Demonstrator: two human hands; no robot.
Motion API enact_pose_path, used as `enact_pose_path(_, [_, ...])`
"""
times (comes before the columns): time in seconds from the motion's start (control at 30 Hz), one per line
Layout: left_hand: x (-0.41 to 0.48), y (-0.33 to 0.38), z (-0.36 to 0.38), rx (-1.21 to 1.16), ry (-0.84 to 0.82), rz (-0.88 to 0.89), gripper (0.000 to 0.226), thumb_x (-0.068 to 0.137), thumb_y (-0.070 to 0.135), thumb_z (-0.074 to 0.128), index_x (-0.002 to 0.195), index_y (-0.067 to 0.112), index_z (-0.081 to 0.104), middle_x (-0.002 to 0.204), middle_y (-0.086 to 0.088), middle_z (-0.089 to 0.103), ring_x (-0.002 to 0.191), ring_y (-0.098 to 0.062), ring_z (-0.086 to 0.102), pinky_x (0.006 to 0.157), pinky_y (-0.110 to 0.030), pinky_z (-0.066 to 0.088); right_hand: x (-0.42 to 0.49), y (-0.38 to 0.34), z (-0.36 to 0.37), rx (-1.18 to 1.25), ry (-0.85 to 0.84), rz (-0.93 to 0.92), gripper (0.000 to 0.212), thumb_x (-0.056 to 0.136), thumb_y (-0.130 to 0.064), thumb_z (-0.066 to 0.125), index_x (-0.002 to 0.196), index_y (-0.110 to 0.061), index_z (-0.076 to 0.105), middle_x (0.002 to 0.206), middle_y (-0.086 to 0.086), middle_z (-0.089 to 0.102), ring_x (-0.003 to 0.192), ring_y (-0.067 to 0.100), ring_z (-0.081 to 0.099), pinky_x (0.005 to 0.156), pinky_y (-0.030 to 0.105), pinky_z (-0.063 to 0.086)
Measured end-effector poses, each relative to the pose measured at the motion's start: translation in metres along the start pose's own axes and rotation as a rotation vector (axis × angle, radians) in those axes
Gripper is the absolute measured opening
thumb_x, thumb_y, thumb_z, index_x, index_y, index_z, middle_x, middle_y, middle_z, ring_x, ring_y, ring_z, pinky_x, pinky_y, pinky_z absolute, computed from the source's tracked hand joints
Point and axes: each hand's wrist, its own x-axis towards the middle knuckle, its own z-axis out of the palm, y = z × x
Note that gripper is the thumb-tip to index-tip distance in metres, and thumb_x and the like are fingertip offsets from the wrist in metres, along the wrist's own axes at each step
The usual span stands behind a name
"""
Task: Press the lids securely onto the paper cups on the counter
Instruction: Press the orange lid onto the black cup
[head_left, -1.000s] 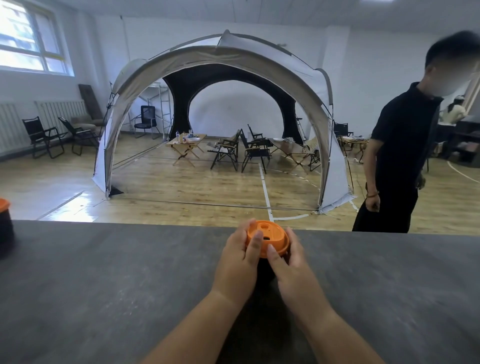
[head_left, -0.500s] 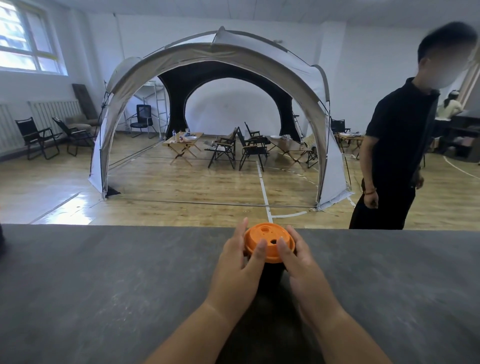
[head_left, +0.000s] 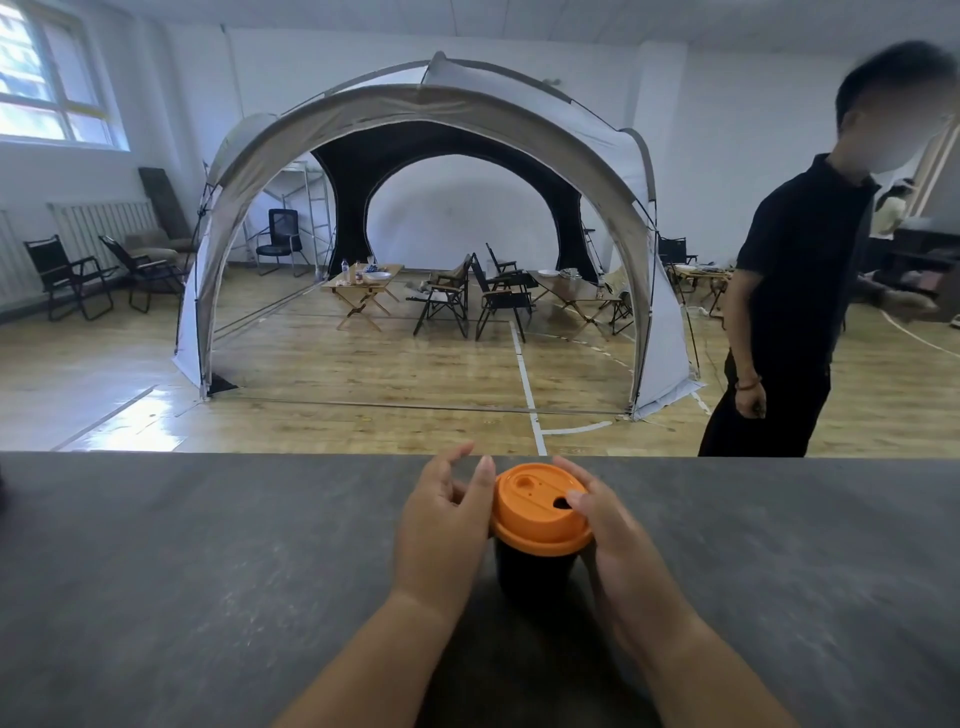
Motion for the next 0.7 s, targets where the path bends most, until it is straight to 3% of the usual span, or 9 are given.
enact_pose_path(0.07, [0.003,0.002,-0.002,-0.075,-0.032,-0.061,0.028,0.096,0.037,0.053,0.121,0.026,0.058,0.075,-0.009,0.071,0.069,-0.012,0.069,0.064,-0.025,0.059,0.001,0.000,0.000,-0.019,-0.010,0.000,0.041,0.087,-0.035,0.058,0.128,-0.037,0.052,0.117,-0.003,0.059,0.105,0.009,0.056,0.077,0.022,0.044])
enact_pose_path(0.13, [0.005,0.004,-0.003,-0.142,-0.081,-0.092,0.020,0.096,0.029,0.055,0.114,0.023,0.062,0.073,-0.005,0.071,0.062,-0.002,0.067,0.055,-0.013,0.052,0.003,-0.001,0.000,-0.037,-0.026,0.013,0.035,0.096,-0.024,0.052,0.130,-0.034,0.051,0.116,-0.004,0.057,0.103,0.008,0.054,0.075,0.021,0.043])
enact_pose_path(0.2, [0.006,0.006,-0.003,-0.184,-0.115,-0.079,0.020,0.097,0.029,0.053,0.116,0.025,0.061,0.077,0.002,0.069,0.063,0.005,0.065,0.055,-0.006,0.047,0.005,0.000,-0.001,-0.062,-0.052,0.026,0.037,0.098,-0.019,0.046,0.132,-0.033,0.051,0.125,0.000,0.054,0.108,0.011,0.053,0.079,0.023,0.043])
enact_pose_path(0.3, [0.010,0.005,-0.003,-0.224,-0.191,-0.056,0.026,0.099,0.033,0.046,0.122,0.041,0.055,0.100,0.003,0.065,0.088,0.001,0.065,0.072,-0.010,0.050,0.005,0.001,0.000,-0.082,-0.063,0.018,0.036,0.099,-0.019,0.045,0.130,-0.036,0.051,0.126,0.000,0.055,0.116,0.016,0.052,0.086,0.025,0.044])
enact_pose_path(0.37, [0.011,0.002,-0.003,-0.231,-0.255,-0.055,0.026,0.099,0.040,0.039,0.117,0.050,0.054,0.122,0.007,0.061,0.108,-0.006,0.060,0.090,-0.020,0.049,0.005,0.002,0.002,-0.119,-0.061,-0.023,0.036,0.102,-0.023,0.041,0.134,-0.039,0.044,0.122,-0.013,0.051,0.112,0.004,0.051,0.087,0.018,0.041])
enact_pose_path(0.47, [0.005,-0.002,-0.002,-0.283,-0.325,-0.045,0.044,0.089,0.052,0.033,0.125,0.042,0.055,0.127,0.011,0.059,0.115,-0.003,0.057,0.095,-0.019,0.047,0.002,0.004,0.004,-0.224,-0.016,-0.141,0.038,0.098,-0.046,0.029,0.135,-0.043,0.036,0.123,-0.029,0.046,0.115,-0.013,0.048,0.088,0.003,0.038])
enact_pose_path(0.6, [-0.001,-0.003,0.000,-0.281,-0.374,-0.003,0.056,0.086,0.057,0.028,0.138,0.041,0.042,0.130,0.018,0.048,0.121,0.001,0.047,0.089,-0.007,0.039,0.002,0.012,-0.001,-0.285,0.063,-0.220,0.047,0.088,-0.070,0.029,0.126,-0.048,0.046,0.136,-0.016,0.050,0.127,-0.003,0.046,0.098,0.009,0.036])
enact_pose_path(0.7, [-0.003,-0.004,0.000,-0.294,-0.398,-0.015,0.049,0.086,0.055,0.031,0.129,0.040,0.048,0.125,0.014,0.056,0.113,0.001,0.057,0.086,-0.009,0.047,0.002,0.015,-0.003,-0.355,-0.045,-0.190,0.099,0.059,-0.098,0.039,0.142,-0.045,0.032,0.136,-0.021,0.045,0.124,-0.003,0.047,0.095,0.008,0.039])
